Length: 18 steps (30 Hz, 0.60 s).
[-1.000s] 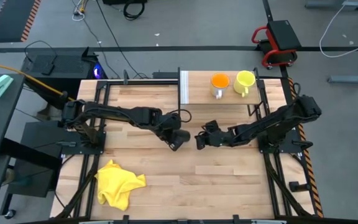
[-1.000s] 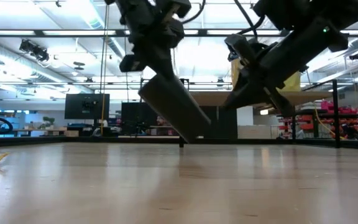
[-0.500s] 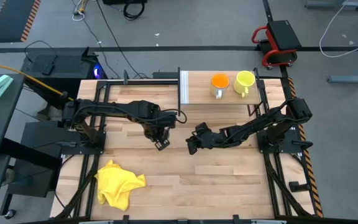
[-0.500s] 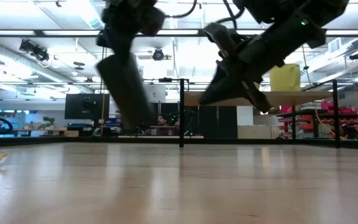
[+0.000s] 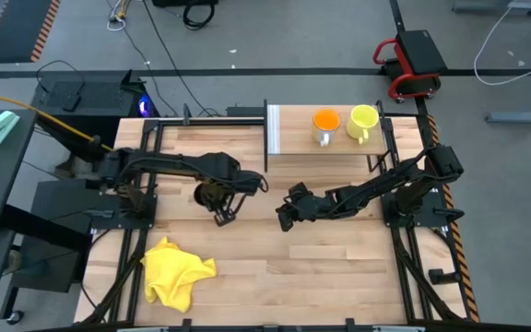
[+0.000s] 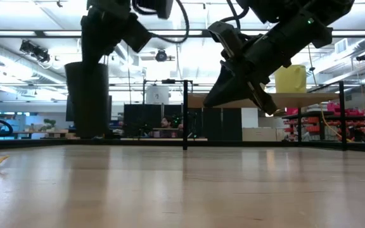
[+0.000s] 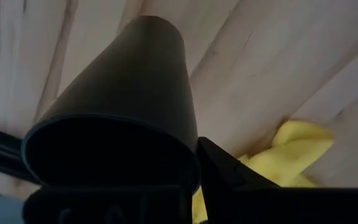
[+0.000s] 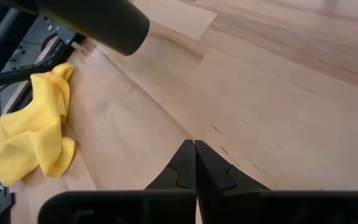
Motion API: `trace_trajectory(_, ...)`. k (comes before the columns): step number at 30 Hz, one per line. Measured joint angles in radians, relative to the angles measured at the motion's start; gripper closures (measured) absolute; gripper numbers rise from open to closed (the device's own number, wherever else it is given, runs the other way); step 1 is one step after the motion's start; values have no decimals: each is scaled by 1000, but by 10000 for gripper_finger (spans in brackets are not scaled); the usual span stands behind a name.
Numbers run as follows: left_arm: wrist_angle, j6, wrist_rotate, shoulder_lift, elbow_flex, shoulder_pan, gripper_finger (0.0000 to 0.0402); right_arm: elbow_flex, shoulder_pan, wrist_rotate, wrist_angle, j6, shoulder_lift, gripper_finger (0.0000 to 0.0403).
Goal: Stack small to large cups/mugs on shelf
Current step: Put the black cup on the shelf
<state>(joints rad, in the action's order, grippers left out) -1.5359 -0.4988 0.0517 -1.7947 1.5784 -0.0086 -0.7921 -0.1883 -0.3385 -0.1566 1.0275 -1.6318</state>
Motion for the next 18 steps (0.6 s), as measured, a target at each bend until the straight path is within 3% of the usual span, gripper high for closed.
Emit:
trace_trajectory(6,-13,72,25,-49,0,-2,393,0,0,0,0,0,0,403)
trace_trajectory(13,48,77,26,-59,0,-2,362,0,0,0,0,-2,1,403)
trace_trajectory(18,70,100,51,-59,0,-2,373,0,0,0,0,-2,1,403)
